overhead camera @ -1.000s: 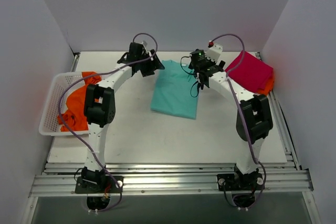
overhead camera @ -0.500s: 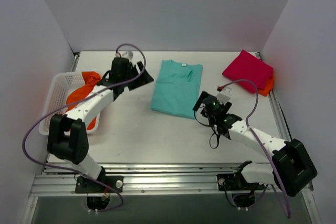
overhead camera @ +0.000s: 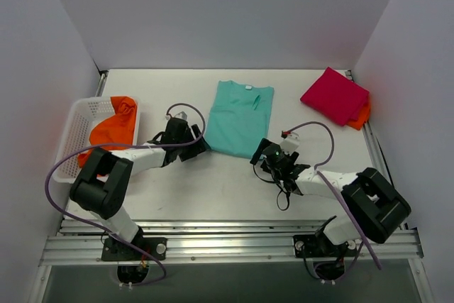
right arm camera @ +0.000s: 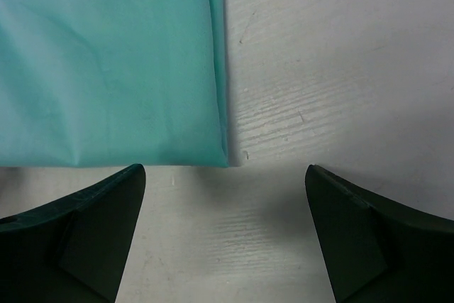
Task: Fold and stack the t-shirts
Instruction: Fold the tshirt
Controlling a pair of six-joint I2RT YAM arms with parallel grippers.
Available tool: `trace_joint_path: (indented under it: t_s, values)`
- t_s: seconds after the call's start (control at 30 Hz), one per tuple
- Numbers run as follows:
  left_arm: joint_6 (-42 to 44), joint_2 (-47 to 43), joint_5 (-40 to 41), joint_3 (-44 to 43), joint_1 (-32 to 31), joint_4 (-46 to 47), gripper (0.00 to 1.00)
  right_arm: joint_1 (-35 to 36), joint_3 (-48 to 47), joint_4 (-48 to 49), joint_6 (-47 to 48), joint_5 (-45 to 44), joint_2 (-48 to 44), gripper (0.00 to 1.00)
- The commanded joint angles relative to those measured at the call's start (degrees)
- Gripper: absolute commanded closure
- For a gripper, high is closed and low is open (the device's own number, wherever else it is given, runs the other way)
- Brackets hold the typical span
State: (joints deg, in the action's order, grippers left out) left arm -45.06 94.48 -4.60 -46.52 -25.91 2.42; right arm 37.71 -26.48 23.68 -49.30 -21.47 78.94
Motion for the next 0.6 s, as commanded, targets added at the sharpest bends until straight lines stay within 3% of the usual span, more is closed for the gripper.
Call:
trace_joint_path:
  t_s: [0.0,0.3,0.57]
  values:
    - [-1.79,2.02,0.65,-1.2,-0.19,8.04,0.26,0.17,-1.38,3.82,-0.8,-0.41,3.76,0.09]
    - [-1.7,3.96,1.17,-2.87,-0.11,10.33,0.27,0.17,-3.75,8.13,-0.89,0.91,12.64,0.13]
    - [-1.79,10.1,-0.23,-4.1,-0.02,13.84,0.28,-0.01,-4.72,8.49,-0.62,0.21,15.45,0.26]
